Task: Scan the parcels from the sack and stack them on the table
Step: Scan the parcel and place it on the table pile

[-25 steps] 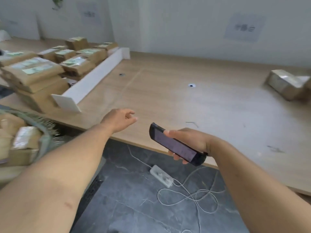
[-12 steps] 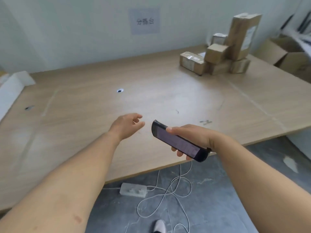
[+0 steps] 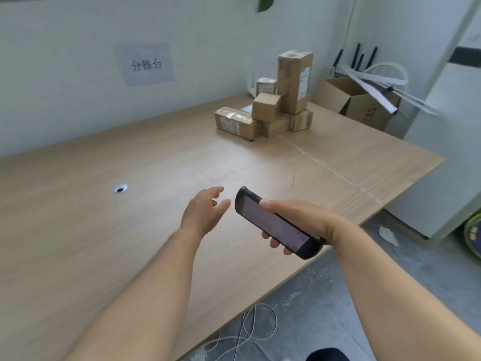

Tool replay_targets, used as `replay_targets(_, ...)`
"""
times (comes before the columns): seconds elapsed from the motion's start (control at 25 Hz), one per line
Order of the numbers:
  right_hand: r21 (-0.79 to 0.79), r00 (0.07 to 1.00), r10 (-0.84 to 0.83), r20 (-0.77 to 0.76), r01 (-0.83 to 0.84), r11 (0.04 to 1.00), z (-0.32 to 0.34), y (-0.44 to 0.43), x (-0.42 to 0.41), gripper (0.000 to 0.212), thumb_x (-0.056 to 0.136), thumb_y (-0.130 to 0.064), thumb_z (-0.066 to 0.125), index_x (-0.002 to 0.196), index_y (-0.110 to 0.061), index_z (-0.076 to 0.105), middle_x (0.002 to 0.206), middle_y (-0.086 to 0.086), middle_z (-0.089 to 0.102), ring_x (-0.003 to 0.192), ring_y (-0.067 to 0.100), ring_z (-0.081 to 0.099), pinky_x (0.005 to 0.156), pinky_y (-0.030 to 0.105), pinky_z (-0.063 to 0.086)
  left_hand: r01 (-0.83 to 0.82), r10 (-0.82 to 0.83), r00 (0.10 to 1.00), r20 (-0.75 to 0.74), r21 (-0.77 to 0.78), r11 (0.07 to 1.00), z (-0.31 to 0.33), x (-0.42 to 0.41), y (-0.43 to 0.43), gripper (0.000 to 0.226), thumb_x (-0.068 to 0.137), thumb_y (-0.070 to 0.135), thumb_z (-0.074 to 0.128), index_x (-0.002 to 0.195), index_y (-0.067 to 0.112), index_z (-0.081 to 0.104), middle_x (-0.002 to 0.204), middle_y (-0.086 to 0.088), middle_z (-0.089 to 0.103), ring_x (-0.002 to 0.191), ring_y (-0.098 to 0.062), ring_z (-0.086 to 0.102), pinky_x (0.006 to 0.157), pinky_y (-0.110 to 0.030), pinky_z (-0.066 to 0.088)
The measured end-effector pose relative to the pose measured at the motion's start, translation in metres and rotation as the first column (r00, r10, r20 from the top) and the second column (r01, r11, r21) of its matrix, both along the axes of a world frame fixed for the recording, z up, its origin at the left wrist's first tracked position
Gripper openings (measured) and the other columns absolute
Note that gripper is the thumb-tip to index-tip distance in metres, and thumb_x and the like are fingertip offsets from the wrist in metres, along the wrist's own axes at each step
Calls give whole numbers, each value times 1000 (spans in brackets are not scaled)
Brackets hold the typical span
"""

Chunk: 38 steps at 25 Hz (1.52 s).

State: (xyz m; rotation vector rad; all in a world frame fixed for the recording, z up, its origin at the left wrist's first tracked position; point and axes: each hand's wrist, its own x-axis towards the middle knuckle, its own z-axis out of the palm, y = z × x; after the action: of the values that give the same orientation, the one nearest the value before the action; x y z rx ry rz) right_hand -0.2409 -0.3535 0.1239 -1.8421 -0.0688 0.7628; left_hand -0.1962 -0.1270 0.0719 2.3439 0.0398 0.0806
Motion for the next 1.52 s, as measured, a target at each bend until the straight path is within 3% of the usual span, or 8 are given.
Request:
replay_targets(0.32, 37, 997, -72, 25, 71, 997, 3, -67, 72, 59, 84, -62, 56, 113, -12, 65, 93, 9, 73, 76, 22, 68, 73, 43, 53, 59, -59, 997, 48, 3, 998, 9, 85, -76, 45, 92, 34, 58, 135, 25, 52, 124, 5, 55, 102, -11, 57, 92, -32, 48)
replay_targets(0.56, 56, 998, -64, 29, 62, 996, 11, -166, 157, 66, 74, -64, 58, 111, -10, 65, 91, 9, 70, 77, 22, 66, 71, 43, 52, 18, -18, 999, 44, -1, 1000, 11, 168, -179, 47, 92, 33, 59, 137, 24, 49, 125, 1, 55, 100, -12, 56, 91, -30, 46)
replay_targets(0.8, 89, 999, -46, 25, 44, 995, 13, -264, 231, 69, 72, -66, 59, 110, -9, 66, 90, 9, 69, 76, 22, 66, 69, 42, 51, 5, -6, 1000, 13, 58, 998, 18, 233, -276, 58, 90, 41, 59, 143, 24, 42, 134, 1, 50, 111, -13, 53, 94, -31, 45)
replay_targets(1.12, 152, 999, -18, -38, 24, 988, -5, -296, 314, 67, 74, -65, 58, 111, -9, 66, 92, 9, 67, 76, 21, 64, 68, 41, 50, -69, 80, 996, -29, 277, 958, 27, 333, -275, 75, 87, 45, 62, 150, 24, 28, 148, -4, 32, 134, -19, 37, 106, -35, 35)
replay_targets(1.28, 141, 998, -17, -65, 26, 990, -11, -290, 364, 70, 71, -67, 59, 110, -10, 66, 91, 8, 67, 77, 20, 64, 67, 40, 50, -118, 140, 989, -48, 318, 941, 33, 401, -261, 87, 82, 53, 65, 152, 28, 19, 156, -8, 17, 145, -22, 16, 113, -40, 25)
replay_targets(1.52, 148, 994, -21, -103, 36, 988, -28, -261, 443, 68, 75, -64, 59, 113, -8, 64, 90, 8, 65, 76, 20, 63, 66, 40, 49, -186, 220, 975, -40, 396, 899, 25, 499, -239, 97, 78, 62, 64, 153, 33, 9, 160, -14, 1, 147, -30, 3, 117, -44, 13)
